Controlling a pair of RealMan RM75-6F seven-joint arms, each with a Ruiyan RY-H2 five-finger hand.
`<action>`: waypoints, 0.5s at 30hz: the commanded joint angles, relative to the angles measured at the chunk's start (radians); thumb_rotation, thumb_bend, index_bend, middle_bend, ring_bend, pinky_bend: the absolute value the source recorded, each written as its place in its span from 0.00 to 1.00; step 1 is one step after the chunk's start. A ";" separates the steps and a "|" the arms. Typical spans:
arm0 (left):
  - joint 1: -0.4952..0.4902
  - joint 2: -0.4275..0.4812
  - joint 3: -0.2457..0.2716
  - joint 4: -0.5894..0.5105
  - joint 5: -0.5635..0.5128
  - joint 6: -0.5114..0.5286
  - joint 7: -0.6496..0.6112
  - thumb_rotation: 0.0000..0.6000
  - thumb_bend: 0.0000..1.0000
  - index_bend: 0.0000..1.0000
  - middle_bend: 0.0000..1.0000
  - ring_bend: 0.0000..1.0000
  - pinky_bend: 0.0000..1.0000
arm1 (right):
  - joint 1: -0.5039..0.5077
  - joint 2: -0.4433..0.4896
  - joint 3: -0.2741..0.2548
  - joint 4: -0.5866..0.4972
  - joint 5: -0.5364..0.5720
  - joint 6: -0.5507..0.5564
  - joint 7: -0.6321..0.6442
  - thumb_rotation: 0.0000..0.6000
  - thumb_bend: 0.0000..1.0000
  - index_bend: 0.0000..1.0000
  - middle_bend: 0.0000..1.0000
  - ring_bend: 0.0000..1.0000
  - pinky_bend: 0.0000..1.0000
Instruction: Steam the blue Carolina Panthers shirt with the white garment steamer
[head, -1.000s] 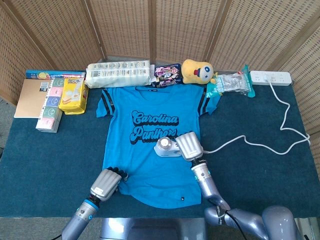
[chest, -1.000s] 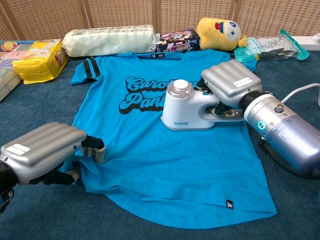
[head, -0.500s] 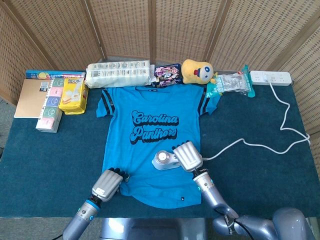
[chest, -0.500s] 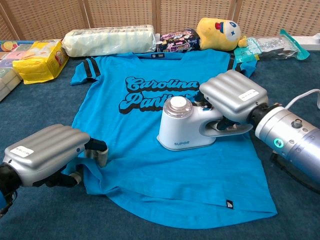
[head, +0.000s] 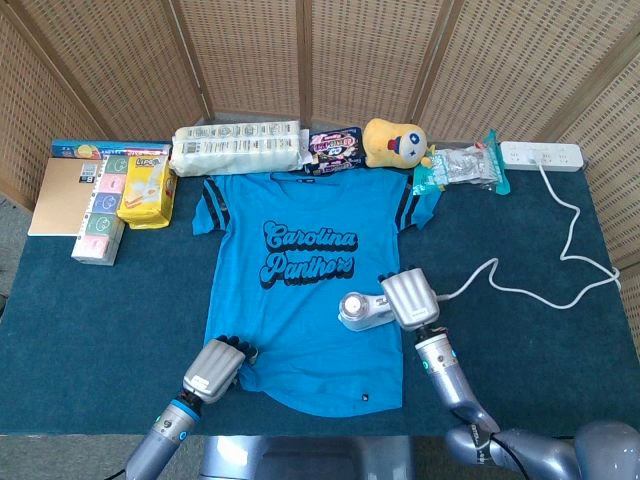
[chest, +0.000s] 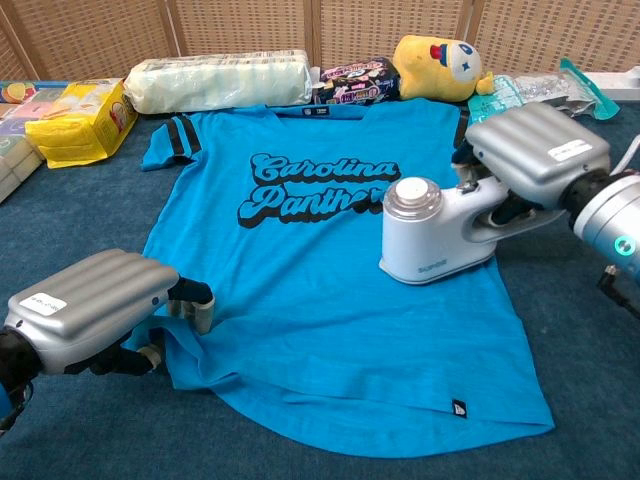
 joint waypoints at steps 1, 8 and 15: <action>0.000 -0.001 0.000 -0.003 0.000 0.000 0.004 1.00 0.60 0.47 0.49 0.42 0.46 | -0.005 0.021 0.060 0.009 0.054 0.011 0.021 1.00 0.28 0.74 0.72 0.74 0.68; 0.003 -0.002 0.001 -0.015 -0.003 0.004 0.019 1.00 0.60 0.47 0.49 0.42 0.46 | 0.004 0.045 0.151 0.071 0.140 0.001 0.057 1.00 0.27 0.74 0.72 0.74 0.68; 0.004 -0.004 -0.002 -0.022 -0.014 0.004 0.033 1.00 0.60 0.47 0.49 0.42 0.46 | 0.036 0.029 0.239 0.185 0.228 -0.033 0.107 1.00 0.27 0.74 0.72 0.74 0.67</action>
